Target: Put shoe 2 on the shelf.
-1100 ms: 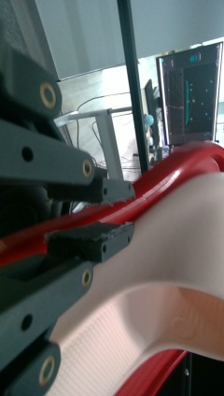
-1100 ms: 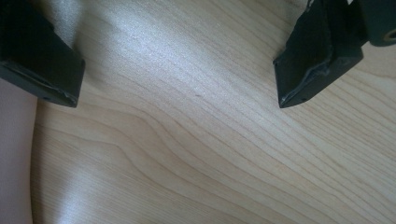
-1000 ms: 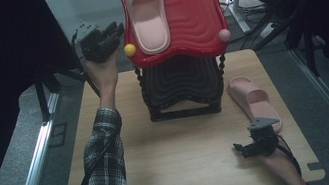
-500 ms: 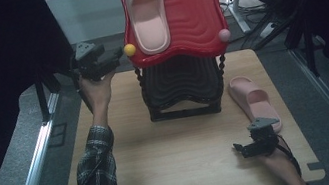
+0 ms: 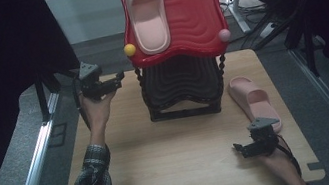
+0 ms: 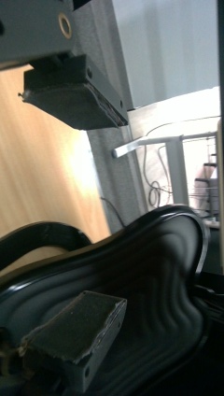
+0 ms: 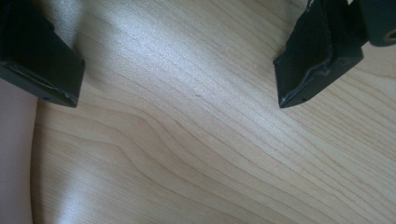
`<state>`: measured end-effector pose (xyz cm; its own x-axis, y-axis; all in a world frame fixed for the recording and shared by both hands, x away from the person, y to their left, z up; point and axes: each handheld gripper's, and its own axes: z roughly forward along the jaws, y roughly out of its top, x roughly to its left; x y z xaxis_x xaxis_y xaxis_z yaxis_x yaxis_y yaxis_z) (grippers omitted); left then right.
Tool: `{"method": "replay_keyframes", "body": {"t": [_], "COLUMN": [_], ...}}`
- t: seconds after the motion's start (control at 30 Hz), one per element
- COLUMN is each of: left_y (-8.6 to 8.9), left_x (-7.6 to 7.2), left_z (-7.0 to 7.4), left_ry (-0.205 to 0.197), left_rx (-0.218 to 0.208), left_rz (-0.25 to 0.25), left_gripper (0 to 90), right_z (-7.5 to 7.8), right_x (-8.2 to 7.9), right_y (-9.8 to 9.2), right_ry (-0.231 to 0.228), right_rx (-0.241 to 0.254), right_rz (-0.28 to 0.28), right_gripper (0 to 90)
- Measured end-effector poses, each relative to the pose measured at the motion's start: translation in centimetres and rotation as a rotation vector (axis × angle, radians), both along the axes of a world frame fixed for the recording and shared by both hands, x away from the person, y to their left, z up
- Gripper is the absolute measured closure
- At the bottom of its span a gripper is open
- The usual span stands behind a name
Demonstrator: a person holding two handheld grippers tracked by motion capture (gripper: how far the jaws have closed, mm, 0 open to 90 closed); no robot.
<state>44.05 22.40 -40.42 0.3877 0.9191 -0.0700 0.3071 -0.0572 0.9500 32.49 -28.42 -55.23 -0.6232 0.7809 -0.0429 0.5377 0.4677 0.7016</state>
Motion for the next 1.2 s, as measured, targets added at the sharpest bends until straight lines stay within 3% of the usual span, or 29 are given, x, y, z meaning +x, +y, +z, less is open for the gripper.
{"method": "replay_keyframes", "body": {"t": [0.67,0.8,1.2], "left_y": [-1.3,-1.4,-1.8], "left_x": [-2.8,-3.3,-5.6], "left_z": [-8.3,-9.4,-13.5], "left_ry": [0.146,0.164,0.251], "left_rx": [0.029,0.027,0.080], "left_rz": [-0.059,-0.060,-0.064], "left_gripper": [6.2,6.1,5.9], "right_z": [0.0,0.0,0.1], "right_x": [0.0,0.0,-0.2], "right_y": [0.0,0.0,0.2], "right_ry": [0.004,0.005,0.000], "right_rx": [0.000,0.001,0.003], "right_rz": [-0.002,-0.003,-0.005], "right_gripper": [1.6,1.7,3.0]}}
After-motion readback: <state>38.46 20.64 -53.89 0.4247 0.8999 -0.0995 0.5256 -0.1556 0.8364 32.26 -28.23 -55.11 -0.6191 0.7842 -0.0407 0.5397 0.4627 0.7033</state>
